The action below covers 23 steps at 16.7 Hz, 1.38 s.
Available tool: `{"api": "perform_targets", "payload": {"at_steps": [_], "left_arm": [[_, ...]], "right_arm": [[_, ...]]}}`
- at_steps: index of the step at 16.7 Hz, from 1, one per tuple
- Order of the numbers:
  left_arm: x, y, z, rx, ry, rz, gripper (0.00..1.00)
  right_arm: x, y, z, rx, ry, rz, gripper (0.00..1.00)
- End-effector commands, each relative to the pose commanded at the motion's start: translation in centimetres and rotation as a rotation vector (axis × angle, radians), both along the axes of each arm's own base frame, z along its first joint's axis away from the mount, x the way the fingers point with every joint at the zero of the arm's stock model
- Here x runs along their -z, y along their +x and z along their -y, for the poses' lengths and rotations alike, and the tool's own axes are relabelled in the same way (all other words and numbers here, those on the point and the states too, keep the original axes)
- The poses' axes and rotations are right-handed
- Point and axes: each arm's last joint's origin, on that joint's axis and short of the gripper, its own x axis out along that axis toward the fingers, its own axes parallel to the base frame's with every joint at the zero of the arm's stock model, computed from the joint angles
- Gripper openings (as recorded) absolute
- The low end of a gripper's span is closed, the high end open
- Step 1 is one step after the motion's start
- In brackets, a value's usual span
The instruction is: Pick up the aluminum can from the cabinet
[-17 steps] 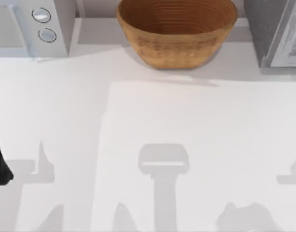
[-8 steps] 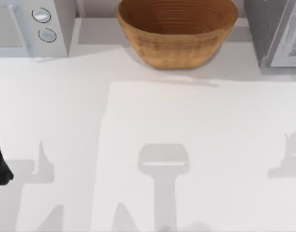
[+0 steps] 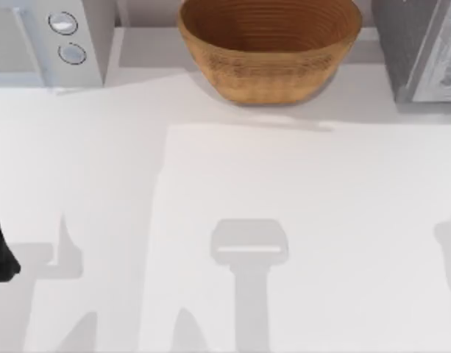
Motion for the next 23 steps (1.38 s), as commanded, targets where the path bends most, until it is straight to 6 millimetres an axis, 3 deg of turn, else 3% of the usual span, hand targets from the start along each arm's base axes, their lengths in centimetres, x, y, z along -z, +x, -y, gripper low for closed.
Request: {"api": "perform_targets", "payload": {"at_steps": [2, 5, 7, 8, 10, 12, 14, 16, 17, 20, 23], "left_arm": [[0.0, 0.0, 0.0, 0.000, 0.000, 0.000, 1.00], [0.0, 0.0, 0.0, 0.000, 0.000, 0.000, 1.00], [0.0, 0.0, 0.0, 0.000, 0.000, 0.000, 1.00], [0.0, 0.0, 0.0, 0.000, 0.000, 0.000, 1.00], [0.0, 0.0, 0.0, 0.000, 0.000, 0.000, 1.00], [0.0, 0.0, 0.0, 0.000, 0.000, 0.000, 1.00], [0.0, 0.0, 0.0, 0.000, 0.000, 0.000, 1.00], [0.0, 0.0, 0.0, 0.000, 0.000, 0.000, 1.00], [0.0, 0.0, 0.0, 0.000, 0.000, 0.000, 1.00], [0.0, 0.0, 0.0, 0.000, 0.000, 0.000, 1.00], [0.0, 0.0, 0.0, 0.000, 0.000, 0.000, 1.00]], "right_arm": [[-4.2, -4.1, 4.1, -0.216, 0.213, 0.065, 0.00], [-8.4, -8.5, 13.7, -0.594, 0.564, 0.119, 0.00], [-9.4, -9.1, 21.6, -0.870, 0.812, 0.124, 0.00], [-9.3, -8.5, 25.7, -1.014, 0.940, 0.117, 0.00], [-7.9, -5.4, 33.5, -1.305, 1.203, 0.083, 0.00], [-5.0, 0.0, 40.0, -1.595, 1.474, 0.028, 0.00], [-1.0, 7.1, 44.3, -1.874, 1.756, -0.046, 0.00], [4.0, 14.9, 45.8, -2.132, 2.050, -0.134, 0.00], [6.6, 18.8, 45.5, 2.231, -2.186, 0.179, 0.00], [14.7, 28.8, 41.0, 1.755, -1.871, 0.221, 0.00], [22.1, 35.0, 32.8, 1.300, -1.595, 0.206, 0.00]]}}
